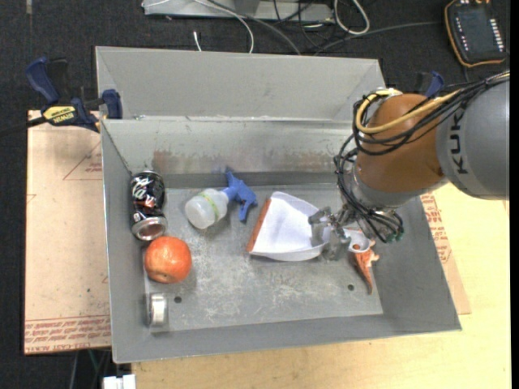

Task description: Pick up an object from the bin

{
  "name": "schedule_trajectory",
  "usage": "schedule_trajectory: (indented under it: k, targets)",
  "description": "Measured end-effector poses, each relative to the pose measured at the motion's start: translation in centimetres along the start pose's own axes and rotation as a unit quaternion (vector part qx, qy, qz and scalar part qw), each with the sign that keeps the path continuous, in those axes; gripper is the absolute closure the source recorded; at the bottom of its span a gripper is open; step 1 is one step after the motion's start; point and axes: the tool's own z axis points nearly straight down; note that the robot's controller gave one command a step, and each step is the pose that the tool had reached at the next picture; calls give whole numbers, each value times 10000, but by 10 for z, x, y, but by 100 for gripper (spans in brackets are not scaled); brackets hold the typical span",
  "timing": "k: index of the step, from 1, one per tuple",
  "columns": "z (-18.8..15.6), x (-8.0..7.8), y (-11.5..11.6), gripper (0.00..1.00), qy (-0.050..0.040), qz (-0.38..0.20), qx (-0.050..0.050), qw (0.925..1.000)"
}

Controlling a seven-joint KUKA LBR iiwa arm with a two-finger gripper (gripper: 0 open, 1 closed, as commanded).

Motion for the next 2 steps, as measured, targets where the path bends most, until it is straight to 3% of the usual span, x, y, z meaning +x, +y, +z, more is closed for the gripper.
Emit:
schedule_trajectory:
  k: [2]
  targets:
    - [-41,-1,0,100,-11,2,7,10000]
